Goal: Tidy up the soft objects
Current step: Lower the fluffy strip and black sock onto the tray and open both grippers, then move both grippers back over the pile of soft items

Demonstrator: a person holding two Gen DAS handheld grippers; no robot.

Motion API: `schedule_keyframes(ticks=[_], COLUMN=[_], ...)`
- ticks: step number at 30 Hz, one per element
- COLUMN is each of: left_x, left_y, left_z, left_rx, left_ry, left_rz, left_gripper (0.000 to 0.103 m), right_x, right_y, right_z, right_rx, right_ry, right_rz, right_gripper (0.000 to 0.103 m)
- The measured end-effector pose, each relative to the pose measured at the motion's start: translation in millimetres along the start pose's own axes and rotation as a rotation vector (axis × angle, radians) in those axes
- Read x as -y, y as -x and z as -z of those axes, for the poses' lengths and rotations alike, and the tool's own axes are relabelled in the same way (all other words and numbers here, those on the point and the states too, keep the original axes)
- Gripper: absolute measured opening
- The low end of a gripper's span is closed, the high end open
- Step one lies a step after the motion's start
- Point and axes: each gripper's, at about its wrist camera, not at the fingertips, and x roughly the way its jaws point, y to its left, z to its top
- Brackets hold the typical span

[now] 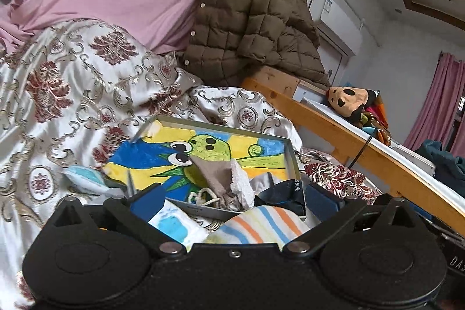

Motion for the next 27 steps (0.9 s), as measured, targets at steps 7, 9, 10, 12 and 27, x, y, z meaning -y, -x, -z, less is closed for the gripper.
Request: schedule_keyframes(ticks=[7,9,10,12,27], left_x=[-6.5,-8.6,-9.5,-10.9,-35.0], left_y=[32.3,39.6,43.1,50.4,84.2], left_z=[12.3,15.8,17.6,21.1,30.9], left_rx=[0.009,0.000,-0.009,-0.026,-0.101], left_ry=[-0.037,-0.054,-0.065,-0.096,-0.281], left_rz=[-0.020,-0.026,-0.028,-0.029,-0.063], left_gripper=[0.102,0.102,0.102,0.102,0.102], right_x=[-19.0,-25.2,-27.3,-35.1,-75.0], right_y=[18.7,22.1,21.4,23.2,40.8], right_z=[7.4,10.1,11.9,16.6,30.8], right_rx=[-0.024,-0.036,-0.043,-0.066,-0.206], right_ry=[0.009,0.013,0.015,0.022,0.129], right_rz=[0.003,0.005,0.010,0.028,-0.006], right_gripper=[0.102,0.102,0.102,0.102,0.102])
